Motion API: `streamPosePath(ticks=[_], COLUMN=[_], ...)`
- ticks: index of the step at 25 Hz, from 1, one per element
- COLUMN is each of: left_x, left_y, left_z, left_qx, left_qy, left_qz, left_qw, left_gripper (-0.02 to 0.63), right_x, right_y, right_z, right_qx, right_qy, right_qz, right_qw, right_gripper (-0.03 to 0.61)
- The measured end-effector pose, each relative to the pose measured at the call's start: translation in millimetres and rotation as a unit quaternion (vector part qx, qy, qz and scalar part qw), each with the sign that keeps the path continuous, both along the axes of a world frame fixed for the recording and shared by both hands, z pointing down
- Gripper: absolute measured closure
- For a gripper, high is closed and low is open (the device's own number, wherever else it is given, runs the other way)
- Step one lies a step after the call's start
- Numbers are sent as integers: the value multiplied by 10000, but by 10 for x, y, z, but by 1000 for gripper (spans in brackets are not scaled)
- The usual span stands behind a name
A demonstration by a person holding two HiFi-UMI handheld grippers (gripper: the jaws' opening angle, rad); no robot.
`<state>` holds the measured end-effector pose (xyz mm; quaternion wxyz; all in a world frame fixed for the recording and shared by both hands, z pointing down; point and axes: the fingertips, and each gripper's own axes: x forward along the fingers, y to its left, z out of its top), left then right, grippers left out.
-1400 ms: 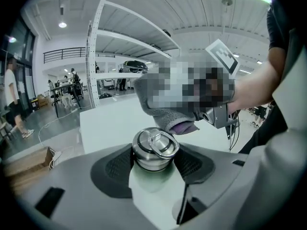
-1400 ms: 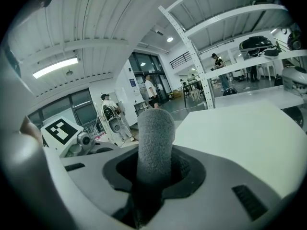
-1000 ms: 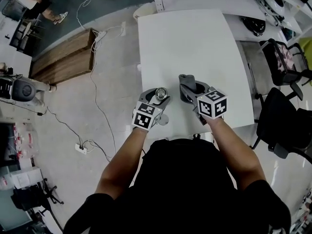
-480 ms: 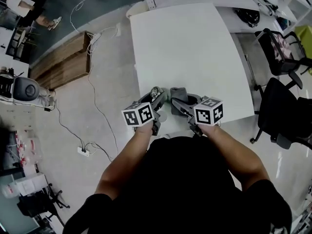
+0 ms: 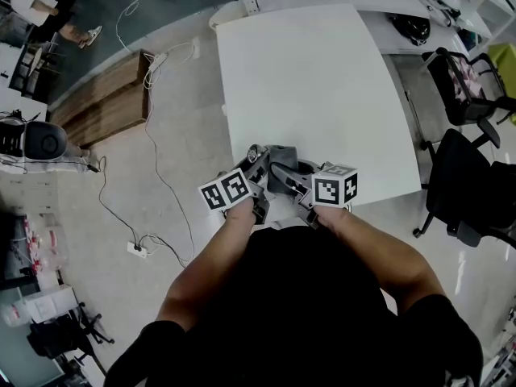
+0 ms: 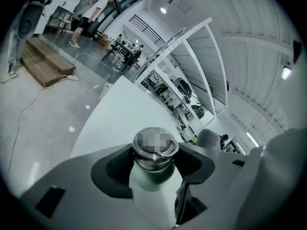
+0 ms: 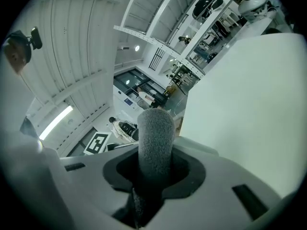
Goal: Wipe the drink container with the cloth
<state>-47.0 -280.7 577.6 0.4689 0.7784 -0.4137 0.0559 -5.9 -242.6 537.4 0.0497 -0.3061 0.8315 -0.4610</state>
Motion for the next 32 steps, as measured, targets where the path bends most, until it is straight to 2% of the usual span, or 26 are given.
streamPosePath(ticks=[14, 24, 32], left_x=[-3, -16, 21], left_y=[-24, -23, 7], left_z=[-2, 9, -23], left_qx=[55, 28, 142], left_qy=[95, 150, 36], left_qz=[89, 123, 324], left_qw=[9999, 9998, 9994], left_gripper=[345, 345, 345], right_x=[295, 445, 616], right_y=[-87, -67, -41], right_z=[370, 594, 772], right_qx=[-219, -251, -398], right_qy=[506, 932, 1181], right_qz=[326, 296, 415], right_qw=[9979, 9949, 9913], right_gripper=[471, 471, 471])
